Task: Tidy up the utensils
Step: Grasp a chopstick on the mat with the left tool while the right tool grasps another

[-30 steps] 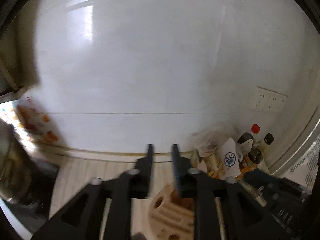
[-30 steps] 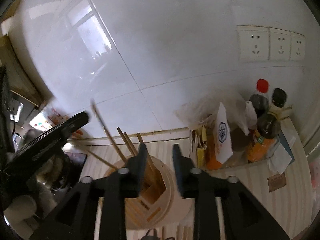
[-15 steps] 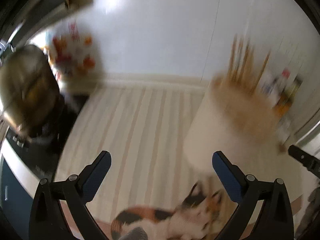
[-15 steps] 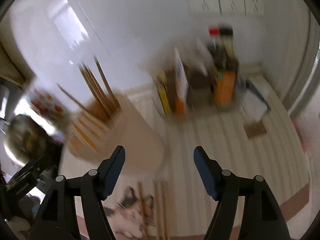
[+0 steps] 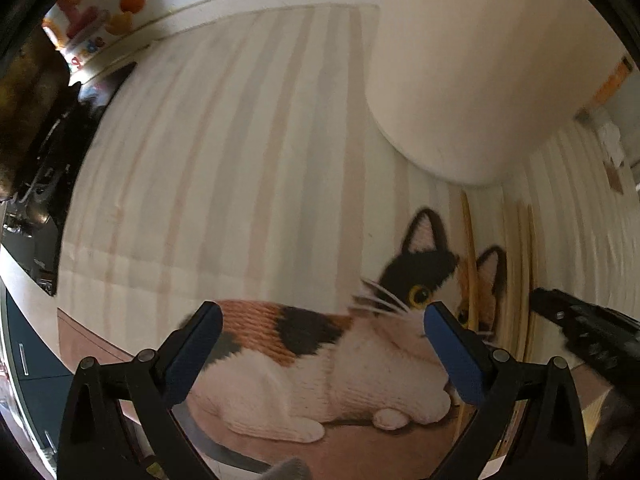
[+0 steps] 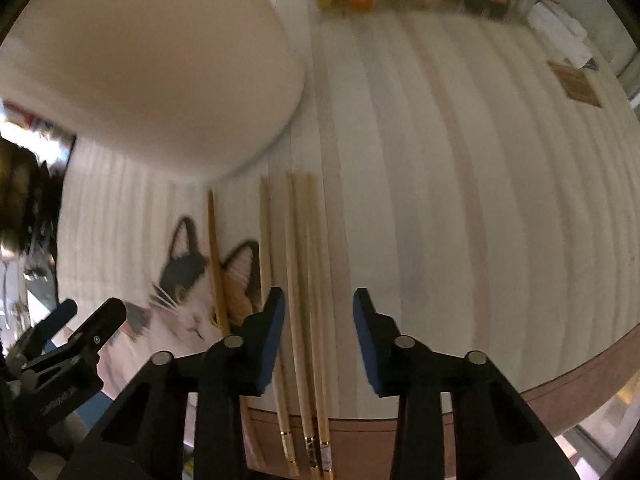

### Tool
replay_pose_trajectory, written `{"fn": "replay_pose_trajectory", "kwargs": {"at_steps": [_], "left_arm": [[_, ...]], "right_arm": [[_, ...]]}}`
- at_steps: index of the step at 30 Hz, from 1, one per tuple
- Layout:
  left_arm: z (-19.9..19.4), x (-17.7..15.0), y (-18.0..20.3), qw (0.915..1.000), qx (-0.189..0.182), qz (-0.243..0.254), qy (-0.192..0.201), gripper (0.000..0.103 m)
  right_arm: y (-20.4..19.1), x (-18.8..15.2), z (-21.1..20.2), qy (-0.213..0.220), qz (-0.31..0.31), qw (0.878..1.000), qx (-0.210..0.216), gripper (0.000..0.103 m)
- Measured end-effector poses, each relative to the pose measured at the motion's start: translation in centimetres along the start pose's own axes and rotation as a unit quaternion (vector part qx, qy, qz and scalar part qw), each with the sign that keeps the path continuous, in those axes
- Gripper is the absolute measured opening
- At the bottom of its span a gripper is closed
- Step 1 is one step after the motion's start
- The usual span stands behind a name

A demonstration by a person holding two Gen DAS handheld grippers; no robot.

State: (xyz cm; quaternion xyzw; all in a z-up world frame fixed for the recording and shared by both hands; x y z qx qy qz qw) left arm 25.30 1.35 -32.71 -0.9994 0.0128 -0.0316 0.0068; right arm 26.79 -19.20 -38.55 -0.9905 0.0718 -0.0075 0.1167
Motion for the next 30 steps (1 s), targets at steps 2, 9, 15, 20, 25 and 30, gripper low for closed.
{"fn": "replay_pose_trajectory", "kwargs": {"at_steps": [2, 9, 15, 20, 25, 30], "left_arm": [[0.6, -0.3, 1.0, 0.9999, -0.007, 0.006, -0.01, 0.101], [2.0, -0.1, 5.4, 0.9961, -0.07, 0.035, -0.04, 0.081], [2.8, -0.3, 9.3, 0.995, -0.039, 0.081, -0.043, 0.044], [2.3, -0.4, 9.9, 0.994, -0.011, 0.098, -0.047, 0.005], [2.2, -1.6, 7.1, 0.9952, 0.002, 0.076, -0.062, 0.005], [2.1, -2.8, 3.4, 0.9962, 0.005, 0.047, -0.073, 0.005]], "right_arm": [[-0.3, -0.1, 0.3, 0.013, -0.022, 0.999, -0.022, 0.012], [2.8, -1.2, -0.5, -0.003, -0.024, 0.996, -0.083, 0.007], [6.7, -2.0, -1.5, -0.016, 0.003, 0.998, -0.066, 0.007], [7.6, -1.8, -2.0, -0.018, 0.016, 0.997, -0.067, 0.007], [5.1, -1.5, -0.9, -0.03, 0.005, 0.997, -0.077, 0.007], [2.7, -2.3, -0.3, -0.045, -0.028, 0.996, -0.07, 0.007]]}}
Point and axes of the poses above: each gripper's, at about its wrist camera, not at the fingertips, and z roughly the way its jaws point, y to its right, x to its top, the point moved 3 cm from there along z, roughly the way its jaws point, and after that the axes turned 6 degrees about -y, right-handed, at the moved point
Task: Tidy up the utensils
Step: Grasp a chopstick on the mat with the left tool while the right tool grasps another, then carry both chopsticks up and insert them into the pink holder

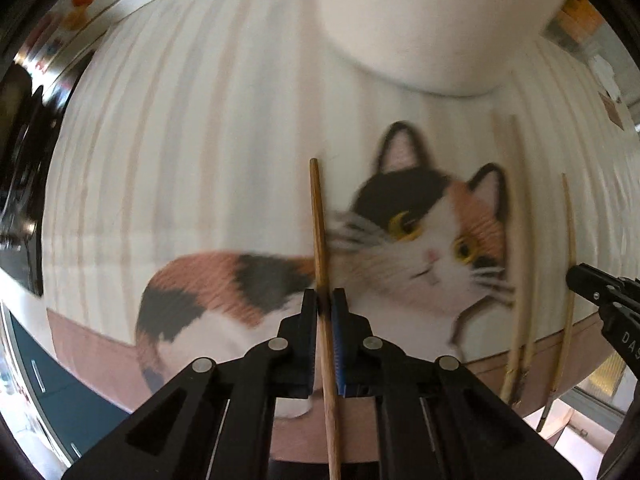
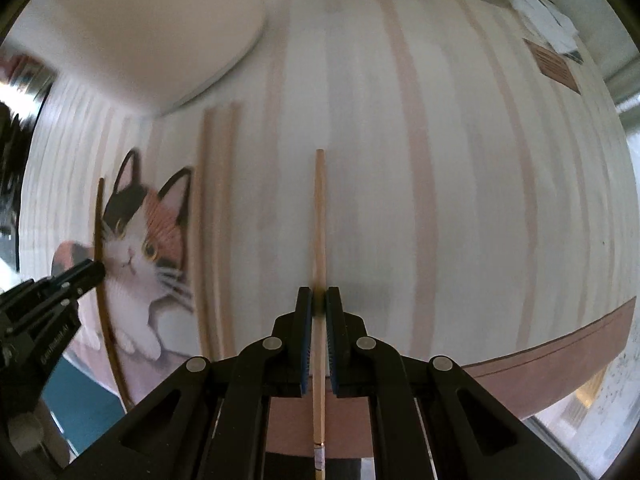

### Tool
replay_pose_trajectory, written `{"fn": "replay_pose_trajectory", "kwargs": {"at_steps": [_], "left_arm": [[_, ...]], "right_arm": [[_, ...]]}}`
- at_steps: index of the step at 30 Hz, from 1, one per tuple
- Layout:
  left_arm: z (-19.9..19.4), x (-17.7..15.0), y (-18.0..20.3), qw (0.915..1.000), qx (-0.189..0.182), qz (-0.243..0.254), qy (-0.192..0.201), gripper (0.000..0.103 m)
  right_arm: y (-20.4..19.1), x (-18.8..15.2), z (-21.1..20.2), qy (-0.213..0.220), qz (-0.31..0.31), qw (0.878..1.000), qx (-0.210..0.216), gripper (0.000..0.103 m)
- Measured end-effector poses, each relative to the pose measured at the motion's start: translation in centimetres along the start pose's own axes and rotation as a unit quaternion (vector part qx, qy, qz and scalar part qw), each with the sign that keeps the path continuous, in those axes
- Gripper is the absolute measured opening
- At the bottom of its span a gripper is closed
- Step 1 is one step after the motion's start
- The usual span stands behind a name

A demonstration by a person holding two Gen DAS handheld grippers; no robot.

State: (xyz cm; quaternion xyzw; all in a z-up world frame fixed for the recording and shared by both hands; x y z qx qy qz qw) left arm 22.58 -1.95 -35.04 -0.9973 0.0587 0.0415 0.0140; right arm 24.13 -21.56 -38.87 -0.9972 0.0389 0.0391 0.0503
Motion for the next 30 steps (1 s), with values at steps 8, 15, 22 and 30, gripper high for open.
{"fn": "replay_pose_trajectory", "kwargs": {"at_steps": [8, 15, 22, 30], "left_arm": [[0.0, 0.0, -1.6, 0.9999, -0.004, -0.012, 0.001, 0.005], [-0.3, -0.1, -2.3, 0.9998, -0.009, -0.015, 0.001, 0.005], [0.4, 0.1, -3.0, 0.9999, -0.005, -0.009, 0.001, 0.005], [-2.3, 0.0, -2.3, 0.9977, 0.027, 0.014, 0.061, 0.004]], "right_arm": [[-1.3, -0.2, -0.4, -0.008, -0.018, 1.0, -0.012, 0.007], [-1.0, 0.9, -0.3, -0.015, -0.028, 0.999, -0.017, 0.007], [-1.5, 0.8, 0.6, -0.014, -0.028, 0.999, -0.022, 0.007], [-2.7, -0.7, -0.1, 0.021, 0.0, 1.0, -0.022, 0.007]]}}
Point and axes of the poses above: each gripper's, at about its wrist camera, not at the fingertips, and z roughly the way its jaws point, y to its right, x to its top, the point moved 3 cm from there along z, roughly the way its jaws point, and after that the axes turned 6 degrees about -y, right-handed, at the moved point
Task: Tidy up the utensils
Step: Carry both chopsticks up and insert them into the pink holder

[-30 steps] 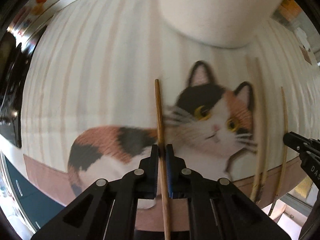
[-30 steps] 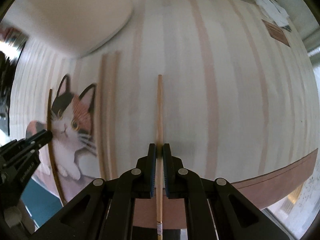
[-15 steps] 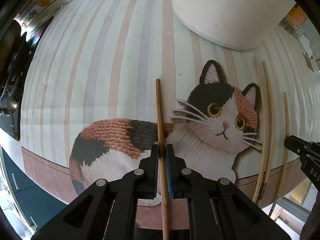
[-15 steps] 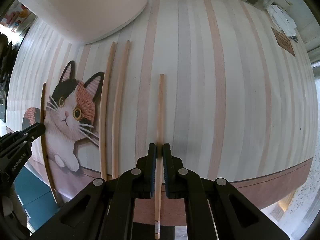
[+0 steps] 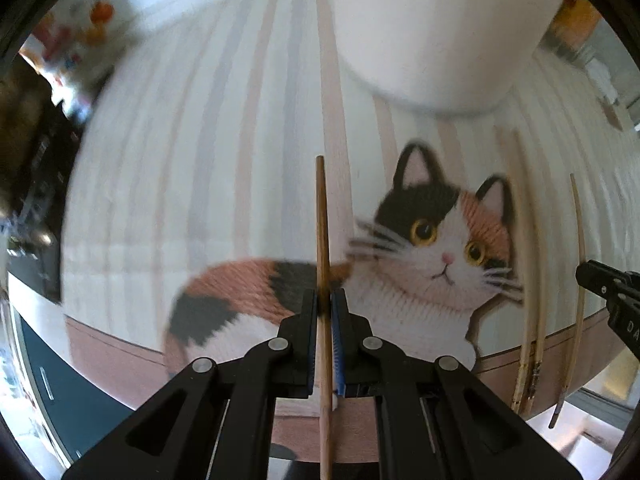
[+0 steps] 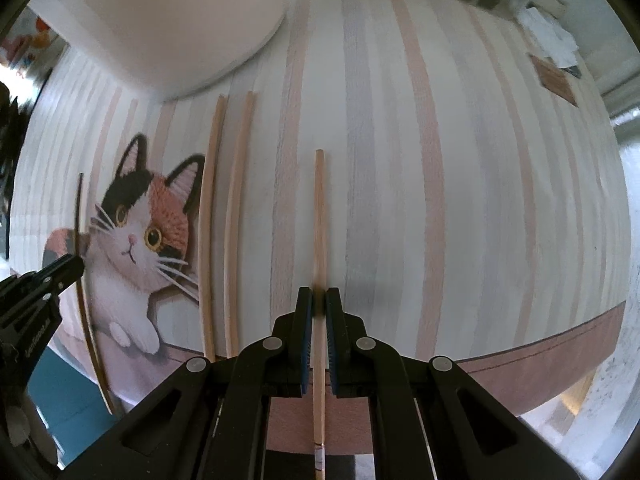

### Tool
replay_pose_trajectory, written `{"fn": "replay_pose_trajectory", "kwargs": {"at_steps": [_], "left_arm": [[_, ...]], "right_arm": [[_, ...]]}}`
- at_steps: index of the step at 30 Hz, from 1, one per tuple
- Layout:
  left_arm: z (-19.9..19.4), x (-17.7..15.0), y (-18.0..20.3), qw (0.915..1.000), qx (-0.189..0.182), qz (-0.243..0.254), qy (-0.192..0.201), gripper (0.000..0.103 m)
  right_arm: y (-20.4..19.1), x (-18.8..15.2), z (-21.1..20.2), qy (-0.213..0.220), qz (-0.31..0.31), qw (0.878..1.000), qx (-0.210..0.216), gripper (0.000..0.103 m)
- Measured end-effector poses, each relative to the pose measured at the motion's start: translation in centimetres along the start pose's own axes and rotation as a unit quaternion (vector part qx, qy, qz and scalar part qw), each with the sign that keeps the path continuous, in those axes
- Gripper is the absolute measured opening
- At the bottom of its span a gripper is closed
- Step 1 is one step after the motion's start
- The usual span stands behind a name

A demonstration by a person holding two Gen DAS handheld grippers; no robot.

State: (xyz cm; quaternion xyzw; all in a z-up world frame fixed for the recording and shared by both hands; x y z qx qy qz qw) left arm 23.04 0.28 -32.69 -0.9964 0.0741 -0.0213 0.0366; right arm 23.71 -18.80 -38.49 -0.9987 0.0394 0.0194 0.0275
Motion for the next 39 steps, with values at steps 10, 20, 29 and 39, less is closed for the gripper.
{"fn": "replay_pose_trajectory", "kwargs": {"at_steps": [10, 20, 29, 39], "left_arm": [[-8.2, 2.8, -3.0, 0.9922, 0.015, -0.041, 0.117, 0.004], [-15.1, 4.9, -5.7, 0.9776, 0.012, -0.066, 0.2, 0.004], [-26.2, 7.1, -7.9, 0.9503, -0.042, -0.096, 0.293, 0.004], [-35.8, 11.9, -7.1, 0.9203, -0.138, -0.08, 0.357, 0.004]], "right_arm": [[-0.3, 0.6, -8.4, 0.132, 0.001, 0.991, -0.012, 0.007], [0.6, 3.2, -16.2, 0.227, 0.015, 0.974, -0.001, 0.006], [1.3, 5.2, -24.4, 0.292, 0.03, 0.955, 0.052, 0.006], [0.6, 9.0, -36.4, 0.367, 0.024, 0.924, 0.106, 0.006]]}}
Point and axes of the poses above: each gripper's, at about its wrist camera, not at the fingertips, and z roughly the way its jaws point, y to its right, x to its top, the point moved 3 cm from there along z, roughly the way its jaws point, and after that the axes turned 6 degrees about -y, right-handed, at the moved point
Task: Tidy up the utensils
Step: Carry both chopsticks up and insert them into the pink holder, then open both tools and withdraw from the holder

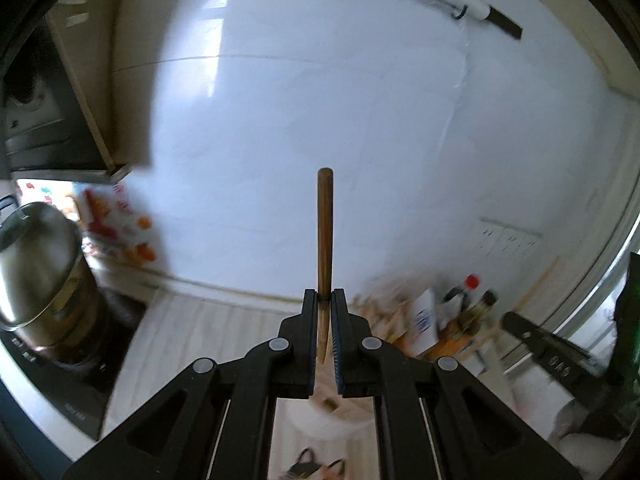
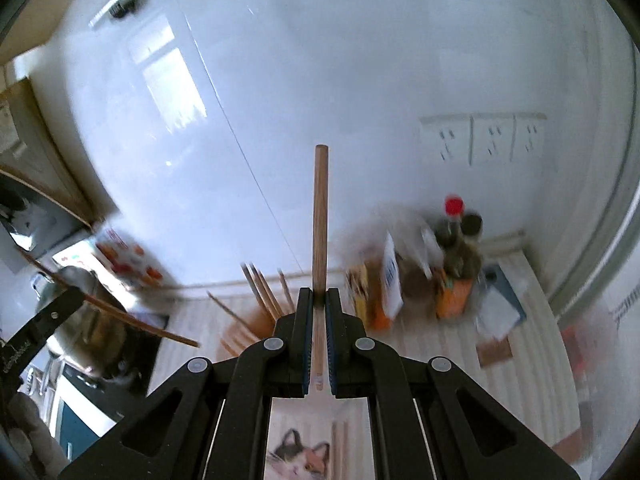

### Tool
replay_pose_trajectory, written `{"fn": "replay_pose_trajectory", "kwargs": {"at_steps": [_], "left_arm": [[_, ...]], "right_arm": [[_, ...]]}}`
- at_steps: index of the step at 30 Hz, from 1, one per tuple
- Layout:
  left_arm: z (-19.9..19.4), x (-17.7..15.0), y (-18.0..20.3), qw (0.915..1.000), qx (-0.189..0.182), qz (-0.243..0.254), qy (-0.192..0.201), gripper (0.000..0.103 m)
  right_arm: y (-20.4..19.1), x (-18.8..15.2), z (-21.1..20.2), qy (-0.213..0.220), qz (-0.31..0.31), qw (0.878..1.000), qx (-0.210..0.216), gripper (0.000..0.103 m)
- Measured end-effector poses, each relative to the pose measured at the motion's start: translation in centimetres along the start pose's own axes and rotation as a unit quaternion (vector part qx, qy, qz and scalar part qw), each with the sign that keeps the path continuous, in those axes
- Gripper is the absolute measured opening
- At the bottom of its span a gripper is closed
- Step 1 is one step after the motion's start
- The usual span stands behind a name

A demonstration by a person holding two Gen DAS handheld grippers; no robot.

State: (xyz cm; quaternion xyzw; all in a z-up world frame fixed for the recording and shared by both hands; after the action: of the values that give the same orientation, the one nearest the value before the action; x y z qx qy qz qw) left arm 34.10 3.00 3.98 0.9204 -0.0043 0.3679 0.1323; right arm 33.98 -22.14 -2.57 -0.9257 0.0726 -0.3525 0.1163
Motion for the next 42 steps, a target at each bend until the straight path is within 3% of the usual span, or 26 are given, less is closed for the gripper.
{"fn": "replay_pose_trajectory", "kwargs": {"at_steps": [6, 15, 19, 21, 22, 23, 24, 25, 26, 27, 28, 31, 33, 35, 38, 42], "left_arm": [[4.4, 1.7, 1.7, 0.9992, -0.013, 0.021, -0.031, 0.004], [10.5, 0.8, 2.2, 0.9947, -0.008, 0.03, -0.098, 0.004], [11.6, 0.1, 2.1, 0.9892, -0.013, 0.027, -0.144, 0.009], [10.9, 0.1, 1.9, 0.9884, -0.023, 0.015, -0.149, 0.01], [10.5, 0.2, 1.7, 0.989, -0.024, 0.014, -0.145, 0.015], [9.5, 0.3, 1.3, 0.9902, -0.018, 0.013, -0.138, 0.03], [8.7, 0.4, 0.9, 0.9913, -0.015, 0.008, -0.131, 0.042], [7.9, 0.4, 0.3, 0.9927, -0.018, -0.002, -0.12, 0.066], [7.0, 0.2, -0.3, 0.9939, -0.017, -0.011, -0.108, 0.078], [5.9, -0.1, -1.1, 0.9954, -0.009, -0.017, -0.093, 0.079], [5.1, -0.7, -1.9, 0.9966, -0.001, -0.021, -0.08, 0.08], [4.3, -3.9, -4.1, 0.9971, 0.036, -0.021, -0.064, 0.103], [5.0, -6.4, -5.5, 0.996, 0.063, -0.024, -0.058, 0.103], [7.8, -10.6, -7.3, 0.9884, 0.108, -0.023, -0.104, 0.103], [11.8, -16.7, -9.3, 0.974, 0.141, -0.02, -0.176, 0.103], [15.5, -23.6, -10.9, 0.9535, 0.155, -0.028, -0.257, 0.103]], "right_arm": [[-1.3, 2.6, 1.7, -0.003, -0.007, 1.0, 0.008, 0.006], [-0.9, 2.5, 7.7, -0.046, 0.008, 0.999, 0.015, 0.006], [-0.7, 2.2, 10.4, -0.093, 0.011, 0.995, 0.016, 0.007], [-0.2, 1.9, 11.1, -0.118, 0.023, 0.992, 0.023, 0.015], [0.2, 1.8, 11.0, -0.118, 0.031, 0.992, 0.027, 0.022], [0.6, 1.8, 10.7, -0.113, 0.036, 0.992, 0.029, 0.038], [1.0, 1.6, 10.1, -0.107, 0.039, 0.993, 0.029, 0.043], [1.3, 1.5, 9.7, -0.101, 0.042, 0.994, 0.027, 0.043], [1.8, 1.2, 9.1, -0.096, 0.048, 0.994, 0.026, 0.043], [2.3, 0.6, 8.5, -0.092, 0.053, 0.994, 0.028, 0.044], [2.8, 0.1, 8.2, -0.091, 0.057, 0.994, 0.026, 0.044], [4.1, -3.3, 8.2, -0.109, 0.065, 0.992, 0.01, 0.046], [4.4, -6.1, 9.4, -0.139, 0.06, 0.988, -0.004, 0.046], [4.5, -9.7, 11.6, -0.184, 0.051, 0.981, -0.015, 0.046], [4.5, -15.0, 14.8, -0.243, 0.039, 0.969, -0.03, 0.046], [4.6, -21.1, 19.0, -0.308, 0.02, 0.95, -0.048, 0.046]]}}
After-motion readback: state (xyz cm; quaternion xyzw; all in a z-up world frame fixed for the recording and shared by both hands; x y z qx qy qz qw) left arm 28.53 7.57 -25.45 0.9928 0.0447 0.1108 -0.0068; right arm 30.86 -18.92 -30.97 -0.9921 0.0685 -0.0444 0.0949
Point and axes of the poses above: each gripper's, at about its wrist camera, not at the fingertips, and z roughly the way its jaws point, y to its right, x to its top, the point moved 3 cm from there along z, roughly the way its jaws point, and after that the axes turned 6 degrees about -y, right-handed, at the moved point
